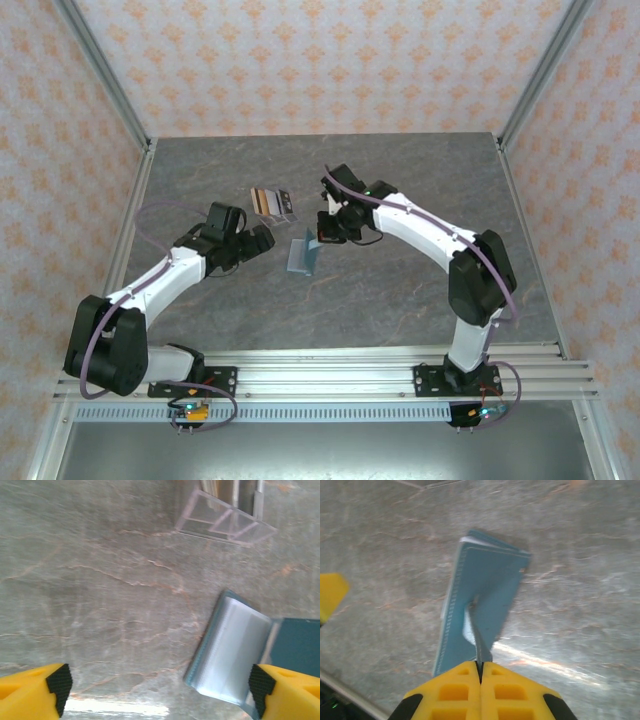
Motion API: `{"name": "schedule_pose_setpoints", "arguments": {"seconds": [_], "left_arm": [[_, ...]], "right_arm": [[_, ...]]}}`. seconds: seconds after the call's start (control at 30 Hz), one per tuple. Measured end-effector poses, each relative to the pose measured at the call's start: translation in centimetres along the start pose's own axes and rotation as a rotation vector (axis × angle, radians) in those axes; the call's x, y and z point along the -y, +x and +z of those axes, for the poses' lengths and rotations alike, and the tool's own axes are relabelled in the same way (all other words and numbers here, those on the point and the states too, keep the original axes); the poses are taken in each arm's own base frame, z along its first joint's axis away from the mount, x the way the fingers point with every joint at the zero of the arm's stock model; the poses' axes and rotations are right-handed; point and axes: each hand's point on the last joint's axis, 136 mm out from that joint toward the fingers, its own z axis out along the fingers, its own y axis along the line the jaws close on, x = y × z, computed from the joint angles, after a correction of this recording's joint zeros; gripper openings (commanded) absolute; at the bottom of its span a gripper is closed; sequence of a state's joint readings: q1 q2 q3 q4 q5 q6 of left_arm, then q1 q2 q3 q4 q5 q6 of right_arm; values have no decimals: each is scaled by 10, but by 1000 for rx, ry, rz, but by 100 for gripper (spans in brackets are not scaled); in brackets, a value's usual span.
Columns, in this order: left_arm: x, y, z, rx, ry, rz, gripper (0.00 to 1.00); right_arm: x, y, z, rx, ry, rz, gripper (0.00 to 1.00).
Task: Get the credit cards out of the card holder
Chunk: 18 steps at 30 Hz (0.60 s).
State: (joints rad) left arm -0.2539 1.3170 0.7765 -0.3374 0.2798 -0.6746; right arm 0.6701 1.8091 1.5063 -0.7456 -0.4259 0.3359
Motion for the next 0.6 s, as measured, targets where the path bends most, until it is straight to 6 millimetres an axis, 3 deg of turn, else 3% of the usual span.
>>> {"name": "schedule_pose_setpoints", "arguments": {"seconds": [0.17, 0.3, 0.43, 0.6], "left_arm": [[28, 9, 3, -24, 91, 63, 73], [57, 26, 17, -86, 133, 136, 54], [85, 36, 35, -134, 156, 187, 39], [123, 42, 59, -176, 187, 233, 27]], "right_arm": [[40, -2, 2, 12, 115, 20, 4], [70, 2, 7, -3, 181, 51, 4], [91, 5, 9, -13, 212, 80, 4], [108, 2, 12, -6, 222, 110, 4]]}}
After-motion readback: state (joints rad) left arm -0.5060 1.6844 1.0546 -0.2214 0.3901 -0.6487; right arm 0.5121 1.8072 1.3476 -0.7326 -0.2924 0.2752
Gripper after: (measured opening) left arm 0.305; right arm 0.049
